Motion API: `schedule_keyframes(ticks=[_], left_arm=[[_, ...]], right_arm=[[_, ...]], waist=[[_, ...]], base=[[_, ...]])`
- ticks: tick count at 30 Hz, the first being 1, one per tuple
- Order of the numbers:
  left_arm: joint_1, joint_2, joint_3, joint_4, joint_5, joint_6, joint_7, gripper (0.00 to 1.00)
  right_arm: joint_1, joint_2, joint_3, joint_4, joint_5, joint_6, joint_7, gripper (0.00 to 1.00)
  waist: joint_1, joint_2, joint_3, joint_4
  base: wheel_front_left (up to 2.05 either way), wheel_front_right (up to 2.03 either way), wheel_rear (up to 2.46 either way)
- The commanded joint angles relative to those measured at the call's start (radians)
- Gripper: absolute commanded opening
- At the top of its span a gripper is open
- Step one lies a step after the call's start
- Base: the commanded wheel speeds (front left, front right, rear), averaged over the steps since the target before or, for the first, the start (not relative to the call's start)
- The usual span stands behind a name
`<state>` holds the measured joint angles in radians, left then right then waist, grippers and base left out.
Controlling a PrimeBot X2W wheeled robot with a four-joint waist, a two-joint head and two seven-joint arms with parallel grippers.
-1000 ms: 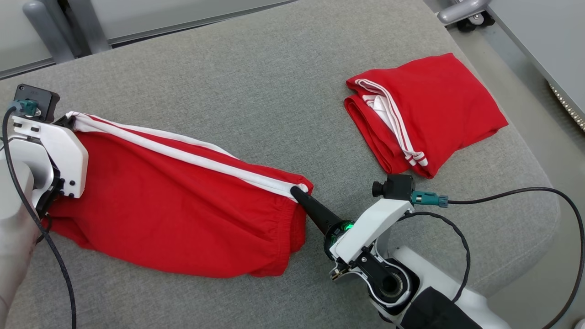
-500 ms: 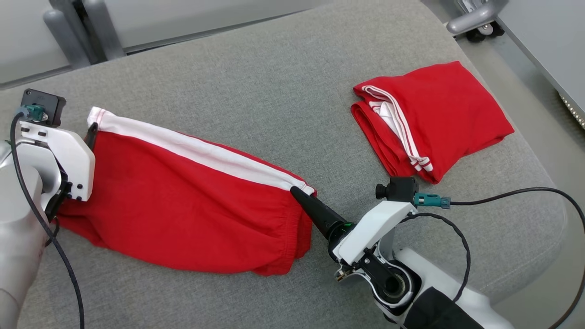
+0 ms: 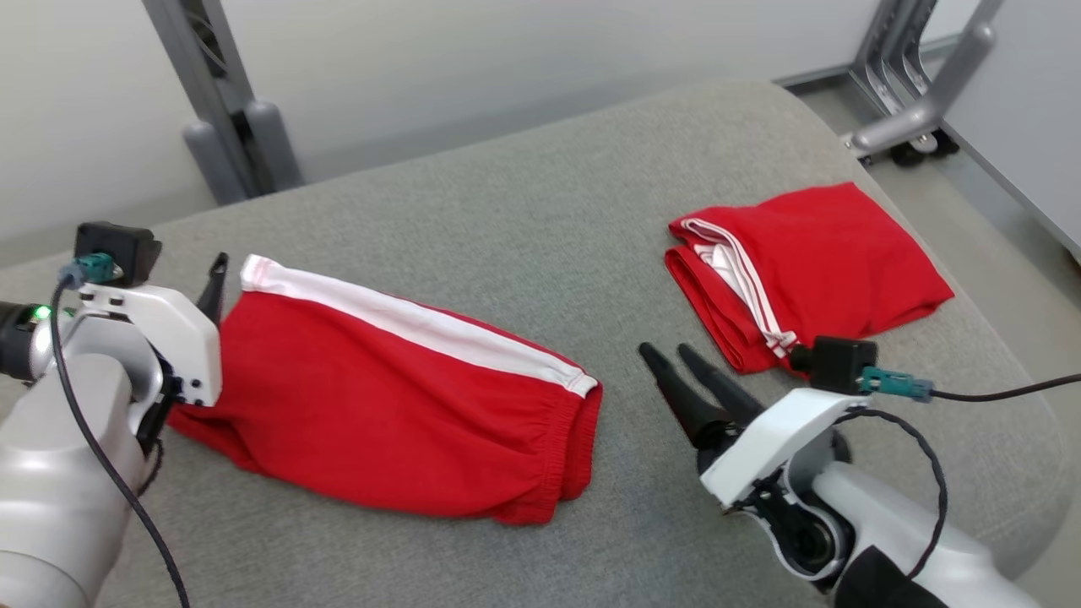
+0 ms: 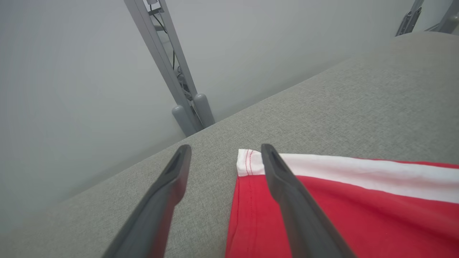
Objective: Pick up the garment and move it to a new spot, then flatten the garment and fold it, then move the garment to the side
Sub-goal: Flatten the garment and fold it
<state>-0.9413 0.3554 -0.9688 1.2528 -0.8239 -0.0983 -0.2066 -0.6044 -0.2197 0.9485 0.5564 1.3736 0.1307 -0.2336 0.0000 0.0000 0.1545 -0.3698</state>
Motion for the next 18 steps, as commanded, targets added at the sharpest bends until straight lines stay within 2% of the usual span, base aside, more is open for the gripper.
schedule_keyframes(ticks=[1, 2, 5, 6, 7, 10, 12, 13, 18], left_arm=[[0.02, -0.01, 0.01, -0.007, -0.012, 0.004, -0.022, 1.0], [0.026, -0.014, 0.013, -0.014, -0.015, 0.007, -0.033, 1.0], [0.064, -0.024, 0.028, -0.076, -0.002, 0.011, -0.057, 1.0], [0.066, -0.02, 0.047, -0.119, 0.004, 0.025, -0.058, 1.0], [0.099, -0.005, 0.093, -0.219, 0.027, 0.059, -0.058, 1.0], [0.197, 0.022, 0.189, -0.397, 0.078, 0.119, -0.058, 1.0], [0.272, 0.035, 0.261, -0.518, 0.121, 0.157, -0.058, 1.0], [0.272, 0.035, 0.261, -0.518, 0.121, 0.157, -0.058, 1.0], [0.494, 0.026, 0.42, -0.775, 0.247, 0.227, -0.058, 1.0]], right_arm=[[-0.007, -0.02, -0.007, 0.013, -0.054, 0.0, -0.022, 1.0], [-0.007, -0.027, -0.017, 0.02, -0.087, 0.0, -0.029, 1.0], [0.029, -0.051, -0.157, 0.006, -0.307, 0.0, -0.033, 1.0], [0.056, -0.048, -0.199, -0.006, -0.371, 0.0, -0.032, 1.0], [0.098, -0.041, -0.289, -0.043, -0.486, 0.0, -0.033, 1.0], [0.184, -0.026, -0.399, -0.108, -0.638, 0.0, -0.033, 1.0], [0.244, -0.011, -0.459, -0.147, -0.716, 0.0, -0.033, 1.0], [0.244, -0.011, -0.459, -0.147, -0.716, 0.0, -0.033, 1.0], [0.371, 0.032, -0.59, -0.224, -0.823, 0.0, -0.033, 1.0]], waist=[[0.0, 0.0, -0.051, 0.036], [0.0, 0.0, -0.065, 0.048], [0.0, 0.0, -0.115, 0.103], [0.0, 0.0, -0.126, 0.119], [0.0, 0.0, -0.142, 0.153], [0.0, 0.0, -0.162, 0.204], [0.0, 0.0, -0.172, 0.233], [0.0, 0.0, -0.172, 0.233], [0.0, 0.0, -0.193, 0.299]], base=[[0.0, 0.0, 0.0], [0.0, 0.0, 0.0], [0.0, 0.0, 0.0], [0.0, 0.0, 0.0], [0.0, 0.0, 0.0], [0.0, 0.0, 0.0], [0.0, 0.0, 0.0], [0.0, 0.0, 0.0], [0.0, 0.0, 0.0]])
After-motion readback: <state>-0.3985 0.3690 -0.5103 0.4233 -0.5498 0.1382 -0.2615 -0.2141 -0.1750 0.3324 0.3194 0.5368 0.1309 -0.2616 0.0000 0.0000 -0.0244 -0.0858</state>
